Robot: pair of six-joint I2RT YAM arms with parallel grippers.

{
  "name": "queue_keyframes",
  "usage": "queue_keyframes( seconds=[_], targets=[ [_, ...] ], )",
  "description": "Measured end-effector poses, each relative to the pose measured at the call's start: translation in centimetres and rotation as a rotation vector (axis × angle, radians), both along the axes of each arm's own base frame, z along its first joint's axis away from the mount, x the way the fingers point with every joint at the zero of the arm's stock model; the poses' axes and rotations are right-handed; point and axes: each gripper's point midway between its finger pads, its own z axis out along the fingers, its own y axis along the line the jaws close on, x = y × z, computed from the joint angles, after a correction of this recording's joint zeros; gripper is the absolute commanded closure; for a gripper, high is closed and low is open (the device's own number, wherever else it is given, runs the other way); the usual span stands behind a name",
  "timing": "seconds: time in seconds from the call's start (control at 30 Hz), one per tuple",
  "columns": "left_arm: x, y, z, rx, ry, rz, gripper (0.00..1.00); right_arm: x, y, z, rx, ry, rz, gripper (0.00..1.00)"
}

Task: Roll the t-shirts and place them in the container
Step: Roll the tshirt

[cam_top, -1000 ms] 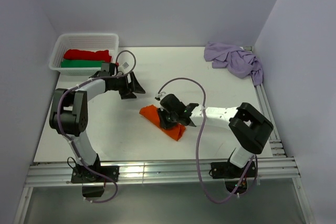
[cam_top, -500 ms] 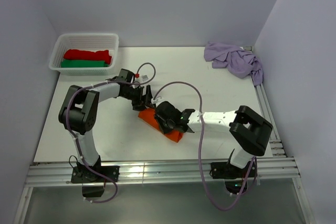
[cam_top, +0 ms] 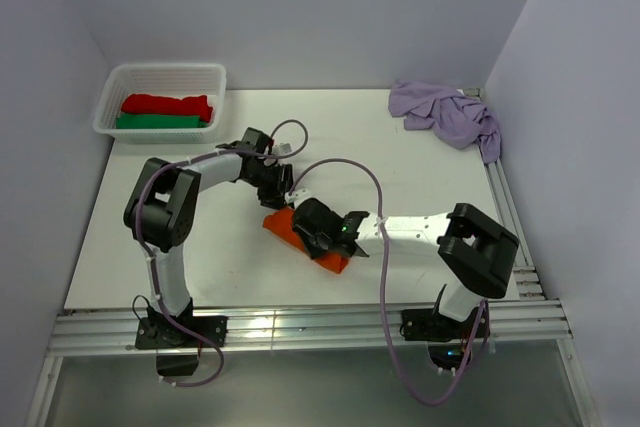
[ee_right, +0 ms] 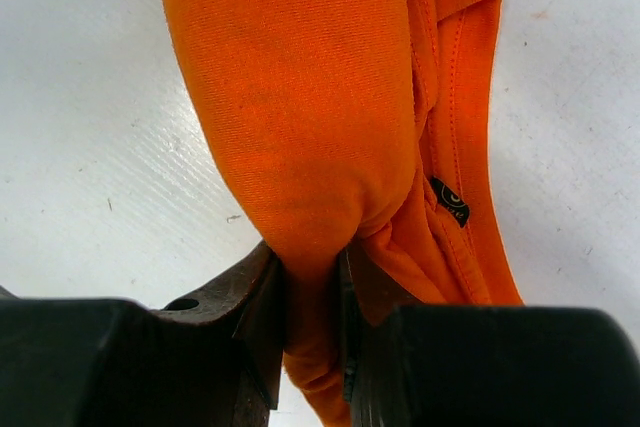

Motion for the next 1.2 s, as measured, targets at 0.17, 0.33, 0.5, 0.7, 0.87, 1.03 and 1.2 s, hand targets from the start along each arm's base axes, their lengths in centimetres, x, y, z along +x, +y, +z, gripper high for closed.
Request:
queue_keyframes(
  seconds=[0.17,0.33,0.5,0.7,0.87,1.03,1.2],
  targets=[
    [-0.6,-1.9,0.0,0.012,-0.029,-0.046,0.51,-0.5,-0.3,0.0,-0.017,0.006,0.008,1.0],
    [-1.7,-3.0,-0.9,0.046,-0.042,-0.084,1.0,-0.6,-0.4,0.0,-0.019,0.006,0.001,1.0],
    [-1.9,-3.2,-1.0,0.067,-0.042,-0.07,1.0,-0.8,-0.5,0.0,-0.021,0.012,-0.008,1.0],
    [-1.5,-3.0,-1.0,0.098,-0.025,-0.023,1.0,-0.9,-0.5,0.0,-0.014,0.026,-0.037,1.0],
    [-1.4,-3.0,-1.1,0.108,-0.004,0.018,1.0,-1.5,-0.9,0.1,-0.017,0.047,-0.058,1.0],
    [-1.3,-2.9,-1.1,0.111,0.012,0.045,1.0,-2.1,-0.8,0.1,0.013,0.076,-0.085,1.0],
    [-1.3,-2.9,-1.1,0.115,0.019,0.059,1.0,-3.3,-1.2,0.2,0.054,0.124,-0.115,1.0]
  ],
)
